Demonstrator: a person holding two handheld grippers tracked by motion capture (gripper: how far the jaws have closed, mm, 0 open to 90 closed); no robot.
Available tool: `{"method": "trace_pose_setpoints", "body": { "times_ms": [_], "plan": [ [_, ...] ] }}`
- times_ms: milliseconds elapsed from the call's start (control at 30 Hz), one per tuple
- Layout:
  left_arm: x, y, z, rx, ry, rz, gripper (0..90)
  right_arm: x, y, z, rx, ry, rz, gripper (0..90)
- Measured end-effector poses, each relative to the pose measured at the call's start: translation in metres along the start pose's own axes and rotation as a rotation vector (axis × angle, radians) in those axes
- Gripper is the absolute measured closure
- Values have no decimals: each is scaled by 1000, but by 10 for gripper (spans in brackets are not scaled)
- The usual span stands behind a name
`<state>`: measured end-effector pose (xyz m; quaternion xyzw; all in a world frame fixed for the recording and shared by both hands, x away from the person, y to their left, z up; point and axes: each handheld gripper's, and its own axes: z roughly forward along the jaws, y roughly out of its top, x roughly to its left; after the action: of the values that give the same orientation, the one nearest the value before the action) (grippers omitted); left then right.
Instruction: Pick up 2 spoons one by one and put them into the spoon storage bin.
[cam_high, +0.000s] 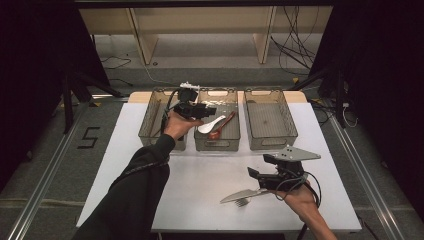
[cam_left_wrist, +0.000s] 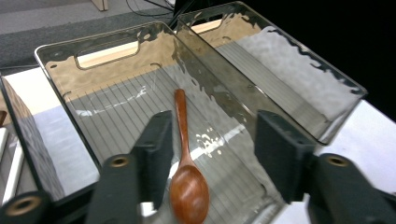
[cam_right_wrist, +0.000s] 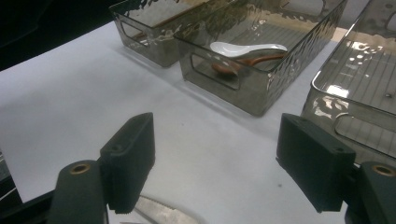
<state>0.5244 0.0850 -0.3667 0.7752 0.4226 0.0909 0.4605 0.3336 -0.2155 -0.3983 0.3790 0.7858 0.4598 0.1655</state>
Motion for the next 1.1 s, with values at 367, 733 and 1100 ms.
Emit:
{"method": "trace_pose_setpoints", "body": {
  "times_ms": [367,733,1100],
  "plan": [
    [-7,-30,-65,-73,-89,12,286,0,0,1,7,0,-3,292],
    [-11,-62,-96,-62,-93,61,226,1,0,3,25,13,-11,287],
    [-7,-104,-115,-51,-91,63,216,-7,0,2,43,10,3,287]
  ]
}}
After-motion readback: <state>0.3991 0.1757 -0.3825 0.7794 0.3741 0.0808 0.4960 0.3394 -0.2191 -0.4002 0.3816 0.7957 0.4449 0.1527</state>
